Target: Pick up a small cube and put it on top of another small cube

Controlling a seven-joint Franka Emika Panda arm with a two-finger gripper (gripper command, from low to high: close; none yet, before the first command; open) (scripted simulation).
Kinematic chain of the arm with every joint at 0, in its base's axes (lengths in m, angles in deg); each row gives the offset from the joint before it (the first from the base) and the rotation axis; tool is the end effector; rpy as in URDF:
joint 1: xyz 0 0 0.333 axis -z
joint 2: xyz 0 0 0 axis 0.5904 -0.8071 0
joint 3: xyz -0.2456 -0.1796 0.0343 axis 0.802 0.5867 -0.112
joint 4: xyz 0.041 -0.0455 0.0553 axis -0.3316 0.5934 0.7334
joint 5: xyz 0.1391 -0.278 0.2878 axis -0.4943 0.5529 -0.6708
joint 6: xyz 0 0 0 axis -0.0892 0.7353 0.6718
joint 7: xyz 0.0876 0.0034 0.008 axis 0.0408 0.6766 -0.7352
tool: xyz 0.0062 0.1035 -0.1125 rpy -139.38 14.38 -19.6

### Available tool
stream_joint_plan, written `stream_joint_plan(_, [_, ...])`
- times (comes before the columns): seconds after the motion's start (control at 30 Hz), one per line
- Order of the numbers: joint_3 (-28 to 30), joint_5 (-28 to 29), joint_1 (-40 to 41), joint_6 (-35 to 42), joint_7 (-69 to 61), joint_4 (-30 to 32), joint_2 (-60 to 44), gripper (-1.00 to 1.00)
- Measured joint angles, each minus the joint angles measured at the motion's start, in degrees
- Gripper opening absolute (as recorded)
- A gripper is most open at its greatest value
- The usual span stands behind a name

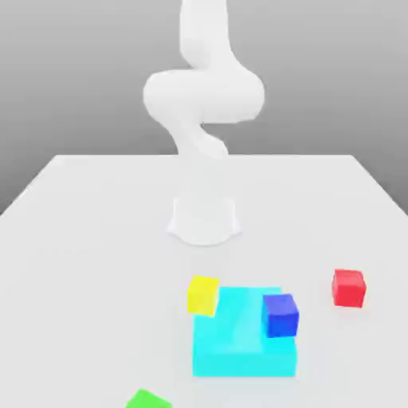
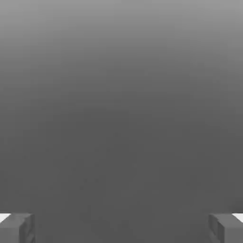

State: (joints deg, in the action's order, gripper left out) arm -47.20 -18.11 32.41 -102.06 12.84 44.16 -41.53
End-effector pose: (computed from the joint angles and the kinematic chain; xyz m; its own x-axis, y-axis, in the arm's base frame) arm 0.4415 0.0271 0.6299 0.5905 -0.6503 0.4779 -0.4509 -0.7570 -0.4729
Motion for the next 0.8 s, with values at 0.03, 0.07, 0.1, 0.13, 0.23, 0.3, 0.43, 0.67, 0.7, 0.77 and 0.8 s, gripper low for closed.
stream_joint_plan(0.03, [-0.05,-0.81,-1.42,-1.02,-1.75,0.95,-1.64,0.00])
stream_joint_plan(0.07, [0.01,-1.45,-2.96,-2.00,-3.33,1.85,-3.23,0.00])
stream_joint_plan(0.1, [0.03,-2.06,-4.47,-2.95,-4.86,2.74,-4.78,0.00])
stream_joint_plan(0.13, [-0.01,-2.66,-5.92,-3.89,-6.38,3.62,-6.31,0.00])
stream_joint_plan(0.23, [-0.44,-4.43,-10.07,-6.67,-10.86,6.22,-10.89,0.00])
stream_joint_plan(0.3, [-0.87,-5.46,-12.80,-8.52,-13.74,7.95,-13.93,0.00])
stream_joint_plan(0.43, [-2.32,-7.25,-17.84,-12.22,-19.29,11.41,-19.99,0.00])
stream_joint_plan(0.67, [-6.41,-8.36,-25.22,-18.88,-27.53,17.51,-30.45,0.00])
stream_joint_plan(0.7, [-7.13,-8.14,-26.08,-19.86,-28.44,18.39,-31.93,0.00])
stream_joint_plan(0.77, [-8.66,-7.24,-27.56,-21.85,-29.92,20.17,-34.87,0.00])
stream_joint_plan(0.8, [-9.43,-6.49,-28.25,-22.86,-30.45,21.06,-36.33,0.00])
